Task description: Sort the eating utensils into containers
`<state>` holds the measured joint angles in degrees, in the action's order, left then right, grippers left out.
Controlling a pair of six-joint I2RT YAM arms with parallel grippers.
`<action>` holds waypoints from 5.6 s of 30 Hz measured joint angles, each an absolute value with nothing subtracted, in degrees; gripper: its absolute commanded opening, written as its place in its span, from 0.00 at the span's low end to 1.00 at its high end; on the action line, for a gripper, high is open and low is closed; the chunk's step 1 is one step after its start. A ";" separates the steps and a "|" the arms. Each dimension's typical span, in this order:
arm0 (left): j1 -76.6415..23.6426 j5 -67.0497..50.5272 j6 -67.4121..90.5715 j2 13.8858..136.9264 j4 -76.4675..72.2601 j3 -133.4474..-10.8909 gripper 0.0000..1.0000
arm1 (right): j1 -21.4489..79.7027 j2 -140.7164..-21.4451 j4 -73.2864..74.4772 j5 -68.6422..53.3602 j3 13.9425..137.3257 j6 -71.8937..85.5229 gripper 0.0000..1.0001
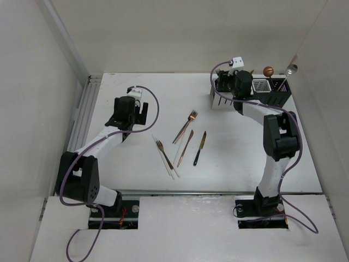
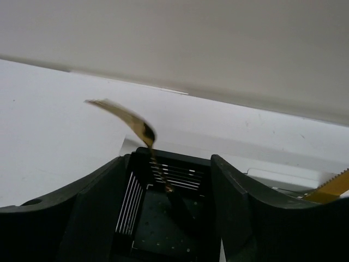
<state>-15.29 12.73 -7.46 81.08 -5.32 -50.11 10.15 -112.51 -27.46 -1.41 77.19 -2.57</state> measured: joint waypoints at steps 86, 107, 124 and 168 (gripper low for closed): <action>-20.29 13.78 5.19 92.49 11.35 -66.70 0.78 | -1.80 -110.34 -20.91 -11.33 83.26 -3.88 0.00; -18.63 10.70 4.49 103.24 15.49 -78.22 0.78 | -1.06 -112.60 -30.39 -13.47 72.77 -1.10 0.51; -26.37 -5.43 -7.70 103.33 16.16 -80.86 0.68 | -0.62 -93.17 -29.54 -10.94 68.42 -3.42 0.66; -37.52 -8.58 -9.10 125.89 11.44 -96.23 0.38 | 6.09 -59.96 -14.85 -0.82 50.81 -12.97 0.62</action>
